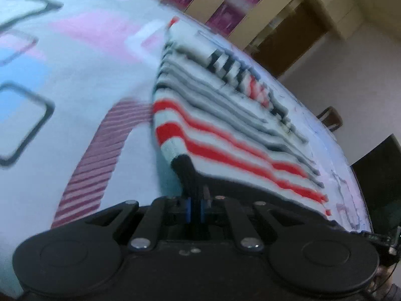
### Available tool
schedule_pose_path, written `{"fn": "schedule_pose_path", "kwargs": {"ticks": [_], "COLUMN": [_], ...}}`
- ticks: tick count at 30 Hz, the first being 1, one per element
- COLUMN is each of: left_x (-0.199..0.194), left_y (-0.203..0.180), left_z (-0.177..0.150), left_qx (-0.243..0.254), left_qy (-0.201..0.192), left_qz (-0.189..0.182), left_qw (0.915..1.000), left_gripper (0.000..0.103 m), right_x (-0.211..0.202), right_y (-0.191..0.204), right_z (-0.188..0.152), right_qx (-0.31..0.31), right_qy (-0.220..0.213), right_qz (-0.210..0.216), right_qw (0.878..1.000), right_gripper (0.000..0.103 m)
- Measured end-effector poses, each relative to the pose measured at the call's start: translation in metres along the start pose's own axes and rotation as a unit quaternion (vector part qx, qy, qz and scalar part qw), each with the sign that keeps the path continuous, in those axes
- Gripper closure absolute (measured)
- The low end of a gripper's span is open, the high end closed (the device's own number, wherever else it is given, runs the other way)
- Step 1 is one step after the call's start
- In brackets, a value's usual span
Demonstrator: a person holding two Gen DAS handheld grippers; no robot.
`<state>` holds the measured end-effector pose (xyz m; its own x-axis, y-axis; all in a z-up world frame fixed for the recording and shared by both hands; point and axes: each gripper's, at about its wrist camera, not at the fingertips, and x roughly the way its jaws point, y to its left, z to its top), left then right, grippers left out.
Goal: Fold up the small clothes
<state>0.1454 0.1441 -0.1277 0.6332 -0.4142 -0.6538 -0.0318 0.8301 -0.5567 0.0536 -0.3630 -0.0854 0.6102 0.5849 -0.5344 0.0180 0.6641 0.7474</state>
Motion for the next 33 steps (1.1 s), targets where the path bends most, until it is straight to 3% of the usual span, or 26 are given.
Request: {"fn": "schedule_pose_path", "kwargs": {"ticks": [1,2,9,15,20,23,27,33], "left_x": [-0.001,-0.003,-0.023,-0.019,0.009,0.040,0.102,0.179], "left_y": [0.002,0.002,-0.017,-0.051,-0.076,-0.080,-0.062,-0.018], "left_z": [0.001,0.003,0.031,0.108,0.181,0.217,0.253,0.275], "left_qx": [-0.013,-0.020,-0.039,-0.028,-0.016,-0.007,-0.013,-0.053], "left_qy": [-0.003,-0.007,-0.067,-0.130,-0.150,-0.139,-0.093,-0.022], "left_qz": [-0.004,-0.005,-0.041,-0.093,-0.117,-0.105,-0.077,-0.042], "left_qw": [0.9999,0.9998,0.9961,0.9867,0.9816,0.9846,0.9926,0.9975], "left_gripper": [0.097,0.097,0.097,0.097,0.097,0.097,0.097,0.097], "right_x": [0.007,0.007,-0.015,-0.012,0.013,0.036,0.095,0.183], "right_y": [-0.006,-0.009,0.024,0.058,0.087,0.094,0.080,0.031], "right_z": [-0.003,-0.004,0.039,0.106,0.183,0.223,0.266,0.292], "right_qx": [0.005,0.012,-0.022,-0.045,-0.045,-0.036,-0.011,0.044], "right_qy": [0.017,0.013,-0.051,-0.112,-0.147,-0.149,-0.123,-0.069], "right_qz": [-0.019,-0.011,0.033,0.060,0.067,0.063,0.035,-0.009], "right_qw": [1.000,1.000,0.998,0.991,0.986,0.986,0.992,0.997], "right_gripper": [0.099,0.099,0.099,0.099,0.099,0.099,0.099,0.098]}}
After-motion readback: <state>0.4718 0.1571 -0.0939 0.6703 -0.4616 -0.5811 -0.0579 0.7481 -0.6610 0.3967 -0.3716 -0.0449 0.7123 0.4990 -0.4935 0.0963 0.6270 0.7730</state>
